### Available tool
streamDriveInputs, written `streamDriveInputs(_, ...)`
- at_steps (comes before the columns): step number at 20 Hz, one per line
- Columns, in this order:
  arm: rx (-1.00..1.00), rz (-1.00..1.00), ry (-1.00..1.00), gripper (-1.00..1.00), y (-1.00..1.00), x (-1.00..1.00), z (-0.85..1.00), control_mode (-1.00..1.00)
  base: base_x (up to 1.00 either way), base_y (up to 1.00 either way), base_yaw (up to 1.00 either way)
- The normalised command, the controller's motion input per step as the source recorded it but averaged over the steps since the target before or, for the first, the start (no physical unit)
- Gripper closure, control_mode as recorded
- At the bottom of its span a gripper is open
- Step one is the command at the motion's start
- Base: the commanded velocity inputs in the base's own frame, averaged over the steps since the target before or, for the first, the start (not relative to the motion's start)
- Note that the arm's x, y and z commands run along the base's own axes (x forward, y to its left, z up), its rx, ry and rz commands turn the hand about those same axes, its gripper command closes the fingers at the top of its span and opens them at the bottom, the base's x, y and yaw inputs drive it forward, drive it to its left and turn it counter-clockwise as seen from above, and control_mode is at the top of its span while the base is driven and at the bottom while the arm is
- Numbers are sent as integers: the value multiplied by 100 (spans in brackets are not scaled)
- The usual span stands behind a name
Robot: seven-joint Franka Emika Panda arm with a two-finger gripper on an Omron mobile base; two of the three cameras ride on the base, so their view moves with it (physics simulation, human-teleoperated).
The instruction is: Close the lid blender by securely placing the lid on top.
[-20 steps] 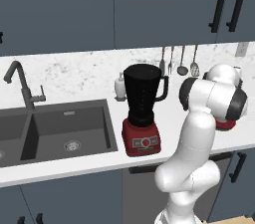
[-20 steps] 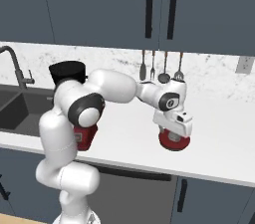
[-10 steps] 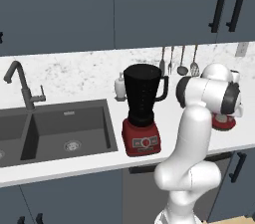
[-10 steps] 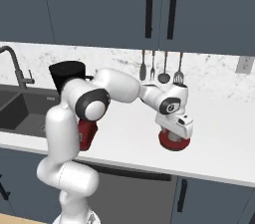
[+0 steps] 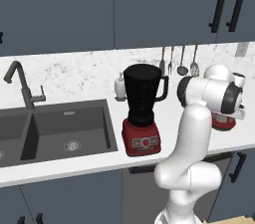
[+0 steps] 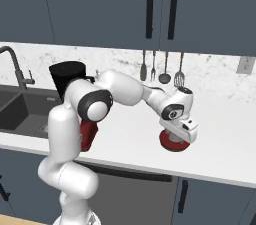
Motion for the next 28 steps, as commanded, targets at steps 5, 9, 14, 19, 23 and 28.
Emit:
streamDriveInputs(5, 0, 0, -3, 100, 0, 2, -43, -100, 0, 0, 0)
streamDriveInputs(9, 0, 0, -1, 100, 6, 6, -27, -100, 0, 0, 0)
streamDriveInputs(14, 2, 0, -7, 100, 10, -19, 23, -100, 0, 0, 0)
streamDriveInputs(19, 4, 3, -14, 100, 21, -58, 76, -100, 0, 0, 0)
streamDriveInputs(23, 0, 6, -24, 100, 55, -71, 100, -100, 0, 0, 0)
streamDriveInputs(28, -1, 5, -15, 100, 96, -60, 100, -100, 0, 0, 0)
